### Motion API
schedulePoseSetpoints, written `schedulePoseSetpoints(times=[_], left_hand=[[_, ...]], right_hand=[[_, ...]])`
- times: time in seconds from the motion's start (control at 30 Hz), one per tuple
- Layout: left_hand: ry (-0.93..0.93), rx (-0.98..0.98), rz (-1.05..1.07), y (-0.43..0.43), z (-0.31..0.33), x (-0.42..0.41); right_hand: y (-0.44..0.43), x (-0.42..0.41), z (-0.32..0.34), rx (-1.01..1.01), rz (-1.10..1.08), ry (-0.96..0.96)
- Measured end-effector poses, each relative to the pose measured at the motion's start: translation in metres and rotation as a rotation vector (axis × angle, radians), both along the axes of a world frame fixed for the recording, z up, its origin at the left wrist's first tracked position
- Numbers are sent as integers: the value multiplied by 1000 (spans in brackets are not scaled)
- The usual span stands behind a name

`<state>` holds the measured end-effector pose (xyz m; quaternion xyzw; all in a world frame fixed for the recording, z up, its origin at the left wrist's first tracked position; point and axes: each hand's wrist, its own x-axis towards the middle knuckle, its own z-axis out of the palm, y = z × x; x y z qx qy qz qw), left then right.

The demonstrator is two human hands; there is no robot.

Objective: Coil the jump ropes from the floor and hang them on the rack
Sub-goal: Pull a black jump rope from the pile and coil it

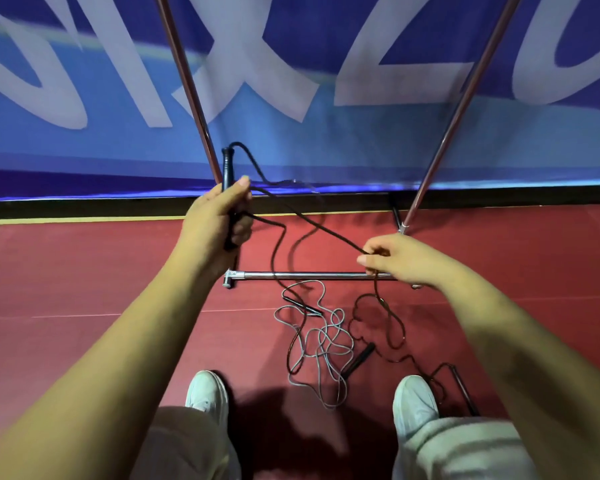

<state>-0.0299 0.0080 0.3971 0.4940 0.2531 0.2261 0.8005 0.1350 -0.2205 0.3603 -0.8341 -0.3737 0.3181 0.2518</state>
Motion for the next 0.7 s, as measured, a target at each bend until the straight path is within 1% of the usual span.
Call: schedulePoseSetpoints(times=[0.03, 0.07, 0.13, 0.17, 0.2, 0.3, 0.37, 0.47, 0.53, 0.6, 0.63, 0.7], left_hand=[[40, 54, 28, 0, 0, 0], [126, 188, 47, 2, -1, -1], [409, 604, 32, 1, -6, -5], [484, 739, -5, -1, -8, -7], [498, 765, -48, -4, -9, -7], [346, 580, -227, -23, -7, -4], [308, 523, -377, -36, -4, -1], [331, 451, -618, -43, -4, -1], [273, 384, -622, -39, -4, -1], [155, 279, -527, -35, -2, 1], [83, 193, -475, -31, -1, 1], [-62, -5, -384, -22, 3, 1]], right_hand=[[0, 0, 1, 11, -1, 9], [0, -1, 1, 19, -5, 30], [2, -5, 5, 36, -21, 56], [4, -8, 7, 46, -22, 52], [6, -10, 9, 55, -5, 30], [15, -24, 19, 71, 133, -52], [23, -37, 30, 156, 193, -41], [28, -39, 45, 323, 96, 22], [25, -33, 47, 338, 58, 51], [18, -27, 39, 230, 100, 38], [14, -24, 32, 159, 120, 50], [7, -15, 13, 53, 68, 112]])
